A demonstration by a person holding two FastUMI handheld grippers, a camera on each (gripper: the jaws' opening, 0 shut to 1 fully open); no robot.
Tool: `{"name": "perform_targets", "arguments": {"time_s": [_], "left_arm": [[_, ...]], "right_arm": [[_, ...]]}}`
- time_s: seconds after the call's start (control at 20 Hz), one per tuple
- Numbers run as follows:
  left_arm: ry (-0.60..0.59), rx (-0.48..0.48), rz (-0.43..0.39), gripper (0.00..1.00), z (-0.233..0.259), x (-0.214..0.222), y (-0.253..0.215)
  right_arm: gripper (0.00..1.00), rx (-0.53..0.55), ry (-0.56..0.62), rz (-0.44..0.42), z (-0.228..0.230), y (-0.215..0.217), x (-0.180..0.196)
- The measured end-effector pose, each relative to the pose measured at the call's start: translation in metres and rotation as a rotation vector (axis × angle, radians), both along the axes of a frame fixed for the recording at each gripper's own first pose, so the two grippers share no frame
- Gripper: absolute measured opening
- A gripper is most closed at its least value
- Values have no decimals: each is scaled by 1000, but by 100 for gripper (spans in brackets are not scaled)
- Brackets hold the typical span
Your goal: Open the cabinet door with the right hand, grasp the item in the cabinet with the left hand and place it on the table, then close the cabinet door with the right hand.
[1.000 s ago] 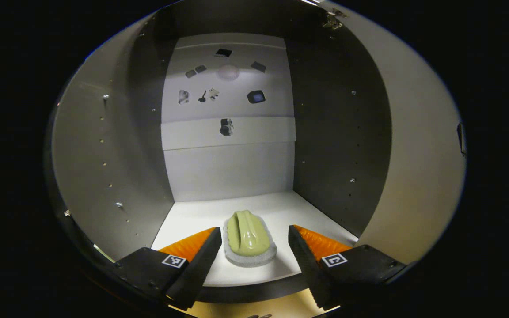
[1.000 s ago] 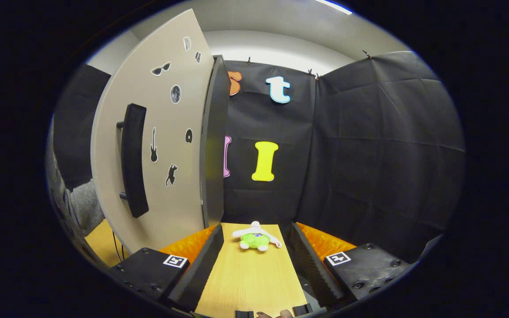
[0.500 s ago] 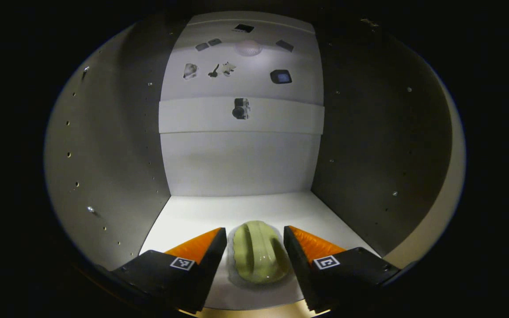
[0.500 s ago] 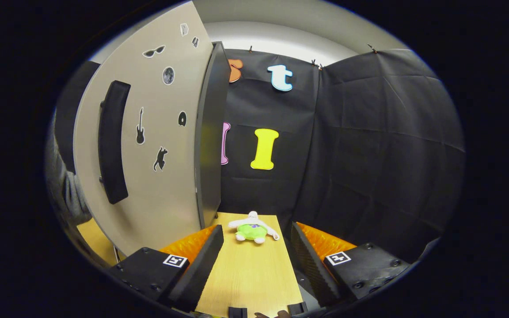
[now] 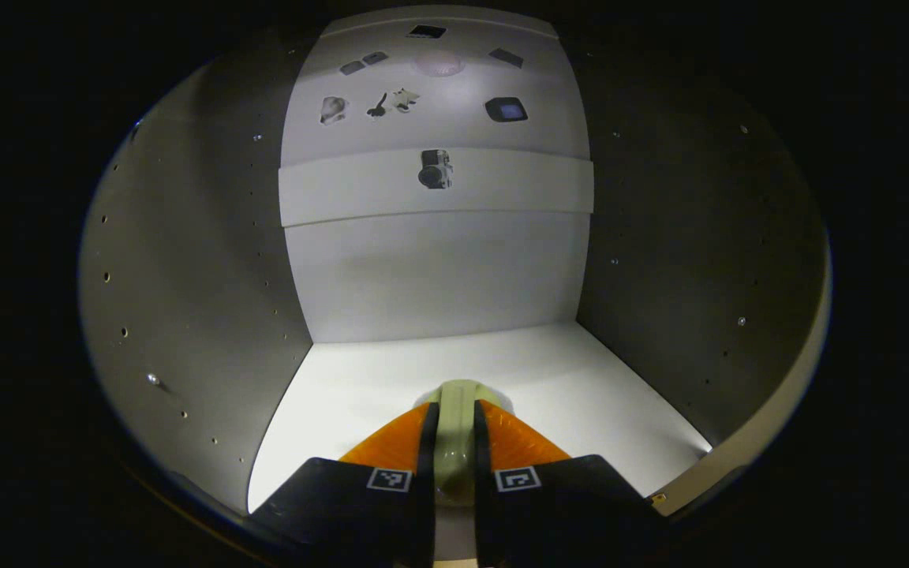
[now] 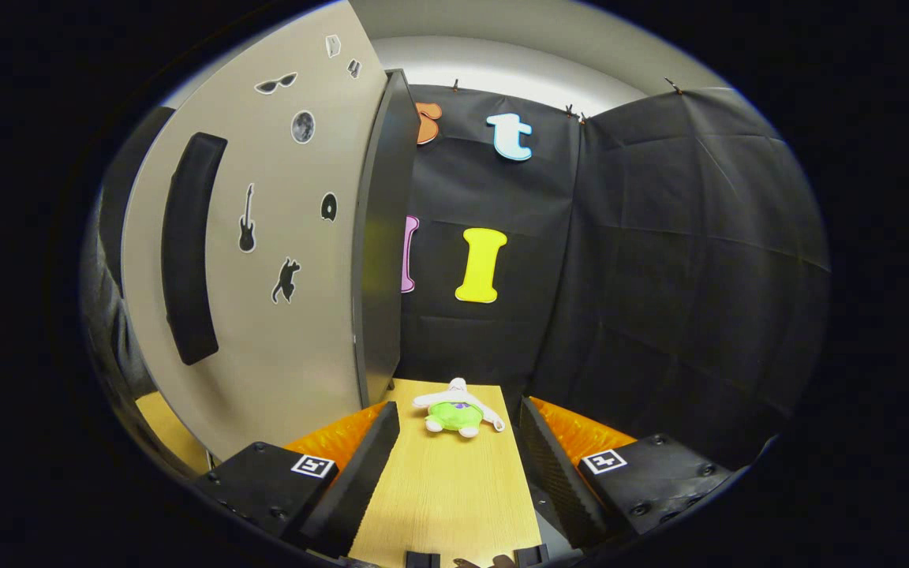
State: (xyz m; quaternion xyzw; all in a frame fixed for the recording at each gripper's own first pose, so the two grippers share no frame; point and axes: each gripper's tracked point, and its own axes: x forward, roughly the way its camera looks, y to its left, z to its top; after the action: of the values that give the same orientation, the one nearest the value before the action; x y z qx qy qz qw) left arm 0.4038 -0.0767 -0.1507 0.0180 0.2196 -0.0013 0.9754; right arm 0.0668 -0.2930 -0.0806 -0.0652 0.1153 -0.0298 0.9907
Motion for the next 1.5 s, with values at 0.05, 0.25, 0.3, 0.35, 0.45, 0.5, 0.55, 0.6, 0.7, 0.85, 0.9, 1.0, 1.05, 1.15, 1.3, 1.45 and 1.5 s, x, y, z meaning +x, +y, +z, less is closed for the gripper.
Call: {"name": "perform_targets", "arguments": {"time_s": [0.05,0.25,0.3,0.35,0.45,0.5,0.55,0.6,0.7,0.85,0.9,1.0,1.05,1.15,1.3,1.45,1.5], "left_arm": [[2,-12,-2,21,0,-2,-1],[-14,-65,31,20,8,-17,1],[-30,-52,45,20,13,-23,4],[-50,-30,53,20,20,-31,7],[-92,-2,65,20,33,-51,9],[-108,-4,62,20,38,-63,7],[-122,-9,59,20,43,-76,5],[-130,-15,63,20,47,-91,4],[-151,-34,71,20,56,-123,0],[-198,-78,76,20,69,-179,-6],[-207,-93,85,19,71,-198,-6],[-192,-120,79,21,64,-237,-10],[-183,-142,72,21,59,-256,-13],[-151,-193,55,21,43,-292,-20],[-119,-181,51,21,19,-337,-21],[-78,-173,42,21,-13,-373,-31],[-66,-190,39,22,-24,-384,-37]], "right_arm": [[98,-1,2,4,0,2,0],[98,25,-34,0,11,5,-2],[98,29,-44,-1,14,6,-4],[98,38,-51,-1,17,9,-5],[98,65,-60,5,20,20,-12],[98,71,-63,9,22,26,-17],[98,68,-65,10,24,31,-22],[98,59,-68,11,26,37,-30],[98,26,-70,1,29,45,-46],[98,19,-76,-19,34,63,-67],[97,14,-81,-32,38,67,-76],[97,0,-95,-62,45,74,-94],[97,-4,-106,-79,48,77,-102],[97,-1,-111,-105,49,83,-119],[98,-20,-123,-108,54,96,-135],[98,-39,-145,-64,61,116,-142],[98,-35,-146,-44,61,122,-142]]}}
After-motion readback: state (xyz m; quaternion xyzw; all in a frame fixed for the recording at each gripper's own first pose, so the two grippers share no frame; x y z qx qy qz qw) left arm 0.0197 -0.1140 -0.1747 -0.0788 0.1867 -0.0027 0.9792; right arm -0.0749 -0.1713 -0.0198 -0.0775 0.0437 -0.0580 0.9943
